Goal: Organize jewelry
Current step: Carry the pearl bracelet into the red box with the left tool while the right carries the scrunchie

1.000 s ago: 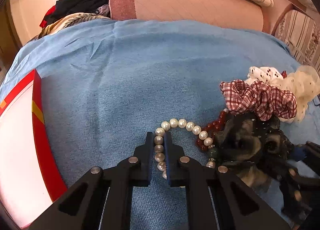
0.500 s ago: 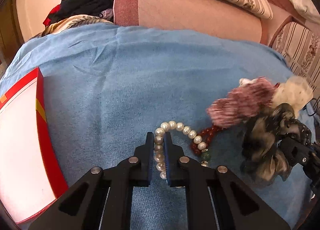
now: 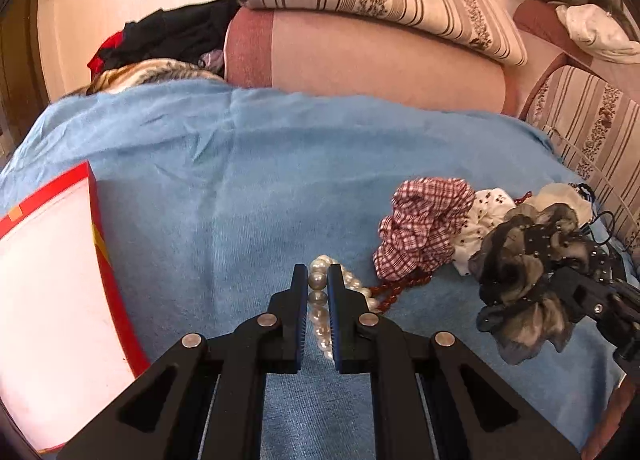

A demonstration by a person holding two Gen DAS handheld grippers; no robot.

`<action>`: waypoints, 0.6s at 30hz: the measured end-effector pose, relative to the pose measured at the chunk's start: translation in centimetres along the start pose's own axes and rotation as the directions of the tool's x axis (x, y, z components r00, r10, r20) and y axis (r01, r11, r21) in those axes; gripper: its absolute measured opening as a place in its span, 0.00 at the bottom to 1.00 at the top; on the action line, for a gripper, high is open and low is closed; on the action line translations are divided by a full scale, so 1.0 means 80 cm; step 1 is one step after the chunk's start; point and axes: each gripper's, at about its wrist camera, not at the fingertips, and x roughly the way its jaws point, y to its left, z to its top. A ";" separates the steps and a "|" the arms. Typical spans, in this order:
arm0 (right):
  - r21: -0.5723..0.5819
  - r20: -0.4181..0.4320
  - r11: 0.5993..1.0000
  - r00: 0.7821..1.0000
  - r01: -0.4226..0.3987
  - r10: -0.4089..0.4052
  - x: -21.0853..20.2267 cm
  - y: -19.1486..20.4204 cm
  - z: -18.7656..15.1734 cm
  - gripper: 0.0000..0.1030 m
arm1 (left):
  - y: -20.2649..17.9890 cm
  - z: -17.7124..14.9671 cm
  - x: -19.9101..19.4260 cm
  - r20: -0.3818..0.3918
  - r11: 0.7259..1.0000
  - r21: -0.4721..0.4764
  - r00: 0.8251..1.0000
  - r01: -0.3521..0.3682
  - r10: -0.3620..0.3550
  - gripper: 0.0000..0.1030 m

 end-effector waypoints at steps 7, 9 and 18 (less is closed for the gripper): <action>-0.016 0.009 1.000 1.000 -0.010 0.010 0.000 0.004 -0.002 0.13 | 0.008 0.004 -0.020 0.039 1.000 -0.003 0.999 -0.010 0.010 0.09; -0.023 0.020 1.000 1.000 -0.012 0.013 -0.002 0.006 -0.003 0.13 | 0.010 0.005 -0.027 0.051 1.000 -0.009 0.999 -0.016 0.016 0.09; -0.028 0.052 1.000 0.999 -0.010 0.011 -0.008 0.016 -0.004 0.13 | 0.029 0.008 -0.052 0.082 0.999 -0.035 0.997 -0.014 0.016 0.09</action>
